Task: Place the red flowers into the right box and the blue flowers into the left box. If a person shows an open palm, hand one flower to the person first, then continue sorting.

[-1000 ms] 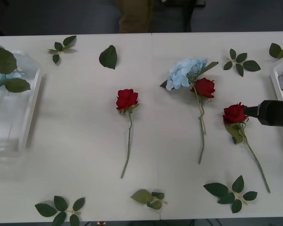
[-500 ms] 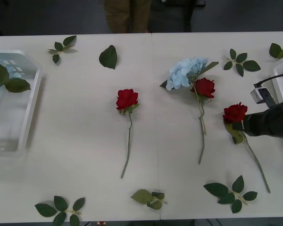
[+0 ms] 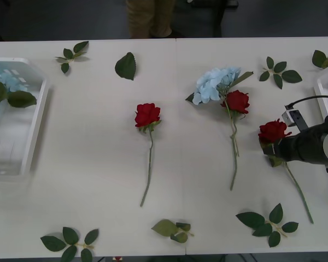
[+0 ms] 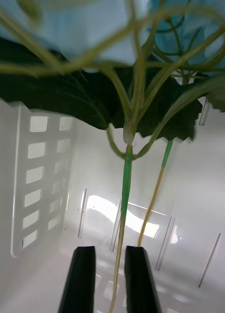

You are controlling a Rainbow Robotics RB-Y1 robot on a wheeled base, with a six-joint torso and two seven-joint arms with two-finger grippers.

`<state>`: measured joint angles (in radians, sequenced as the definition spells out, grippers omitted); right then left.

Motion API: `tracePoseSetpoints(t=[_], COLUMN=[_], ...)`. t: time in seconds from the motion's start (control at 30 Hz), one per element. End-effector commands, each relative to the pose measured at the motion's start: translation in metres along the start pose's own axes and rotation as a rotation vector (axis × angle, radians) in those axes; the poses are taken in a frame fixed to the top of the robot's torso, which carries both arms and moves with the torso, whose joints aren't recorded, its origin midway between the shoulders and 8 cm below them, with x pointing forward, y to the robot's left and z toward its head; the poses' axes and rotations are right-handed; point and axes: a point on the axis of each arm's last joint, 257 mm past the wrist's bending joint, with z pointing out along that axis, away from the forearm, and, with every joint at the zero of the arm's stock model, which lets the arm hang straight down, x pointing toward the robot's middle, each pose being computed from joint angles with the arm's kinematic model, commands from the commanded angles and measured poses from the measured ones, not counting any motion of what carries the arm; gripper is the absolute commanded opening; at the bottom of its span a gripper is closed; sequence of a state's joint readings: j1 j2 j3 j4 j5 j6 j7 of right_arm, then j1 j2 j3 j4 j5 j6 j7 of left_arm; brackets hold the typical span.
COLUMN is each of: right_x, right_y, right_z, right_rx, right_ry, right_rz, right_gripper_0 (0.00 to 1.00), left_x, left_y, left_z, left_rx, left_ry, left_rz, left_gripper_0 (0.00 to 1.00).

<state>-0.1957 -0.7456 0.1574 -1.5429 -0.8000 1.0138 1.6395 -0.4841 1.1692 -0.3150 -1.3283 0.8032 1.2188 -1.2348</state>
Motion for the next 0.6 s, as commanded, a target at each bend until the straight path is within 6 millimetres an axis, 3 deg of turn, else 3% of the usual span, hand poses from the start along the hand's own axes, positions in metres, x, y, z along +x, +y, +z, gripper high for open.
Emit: tracePoseSetpoints(t=[0.03,0.1,0.13,0.17,0.23,0.3,0.47,0.6], right_x=[-0.019,-0.018,-0.018,-0.019,-0.019,-0.019,-0.024,-0.043], right_y=[-0.014,-0.014,-0.015,-0.014,-0.014,-0.014,-0.01,-0.008], right_z=[0.0,0.003,0.006,0.007,0.01,0.011,0.008,-0.007], right_rx=[0.041,0.043,0.046,0.046,0.045,0.047,0.039,0.032], right_ry=[-0.03,-0.031,-0.034,-0.036,-0.039,-0.039,-0.05,-0.081], right_rz=[-0.097,-0.1,-0.1,-0.101,-0.099,-0.102,-0.111,-0.116], right_gripper_0=[0.84,0.66,0.46,0.38,0.12,0.0,0.0,0.0], left_x=[-0.002,-0.002,-0.001,-0.001,-0.002,-0.001,0.001,0.003], left_y=[0.012,0.012,0.011,0.011,0.012,0.011,0.004,-0.029], left_z=[0.001,0.001,0.001,0.001,0.0,0.001,-0.003,-0.029], left_rx=[-0.005,-0.005,-0.004,-0.004,-0.004,-0.003,0.025,0.107], left_ry=[-0.016,-0.016,-0.016,-0.016,-0.015,-0.014,0.001,0.07], left_rz=[0.059,0.064,0.068,0.069,0.074,0.081,0.083,0.053], left_gripper_0=[0.68,0.68,0.68,0.68,0.68,0.69,0.68,0.69])
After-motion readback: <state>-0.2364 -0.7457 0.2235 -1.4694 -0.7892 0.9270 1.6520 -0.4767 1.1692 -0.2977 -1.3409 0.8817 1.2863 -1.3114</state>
